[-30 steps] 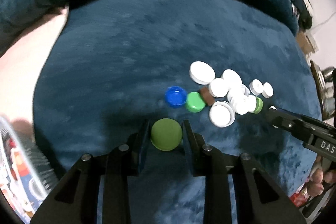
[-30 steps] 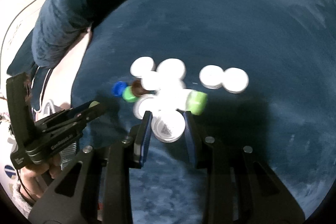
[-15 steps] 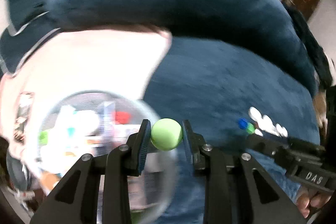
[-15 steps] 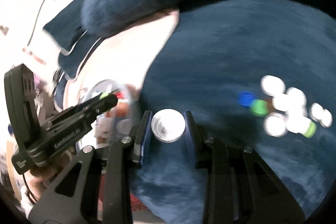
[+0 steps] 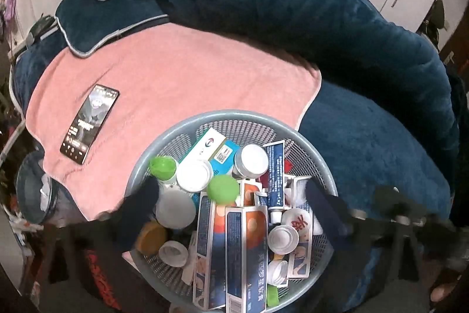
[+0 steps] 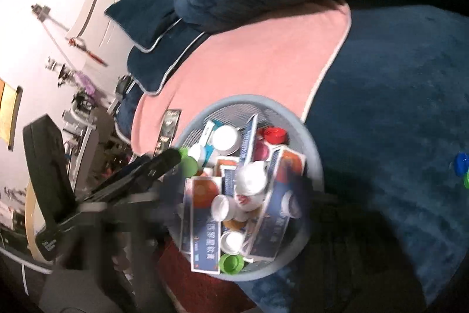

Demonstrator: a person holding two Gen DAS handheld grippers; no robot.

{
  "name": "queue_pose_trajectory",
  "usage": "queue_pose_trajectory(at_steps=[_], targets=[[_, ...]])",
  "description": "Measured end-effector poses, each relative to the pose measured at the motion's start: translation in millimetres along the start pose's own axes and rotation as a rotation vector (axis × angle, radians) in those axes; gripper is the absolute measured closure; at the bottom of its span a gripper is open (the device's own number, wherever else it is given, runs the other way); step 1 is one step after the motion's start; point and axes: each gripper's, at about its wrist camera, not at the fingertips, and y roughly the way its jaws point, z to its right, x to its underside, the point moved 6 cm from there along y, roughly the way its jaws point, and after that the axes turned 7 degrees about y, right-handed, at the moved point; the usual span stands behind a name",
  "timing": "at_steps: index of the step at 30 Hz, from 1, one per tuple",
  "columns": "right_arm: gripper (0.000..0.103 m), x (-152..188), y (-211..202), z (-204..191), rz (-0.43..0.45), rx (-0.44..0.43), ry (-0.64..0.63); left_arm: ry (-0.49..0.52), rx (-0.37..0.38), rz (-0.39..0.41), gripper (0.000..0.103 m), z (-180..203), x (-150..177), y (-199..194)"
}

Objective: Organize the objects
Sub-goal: 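Carry both caps over the mesh basket and open both grippers, then move both open grippers back over the scattered caps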

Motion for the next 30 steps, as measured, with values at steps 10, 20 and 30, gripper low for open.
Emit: queue_pose_trajectory(at_steps=[10,20,30], targets=[[0.000,1.3,-24.6,53.7,0.041,0.203,0.023,0.114,-0.111,-0.018,0.001,12.3,12.0,-1.0],[0.000,6.1,-44.5,91.1,0.030,0.243,0.066,0.194,-0.104,-0.025,0.001,48.2,13.8,4.7],[0.000,8.6,-58.3,121.0,0.018,0.271,0.086,0.289,-0.101,-0.025,0.001,85.9,15.2,9.4]])
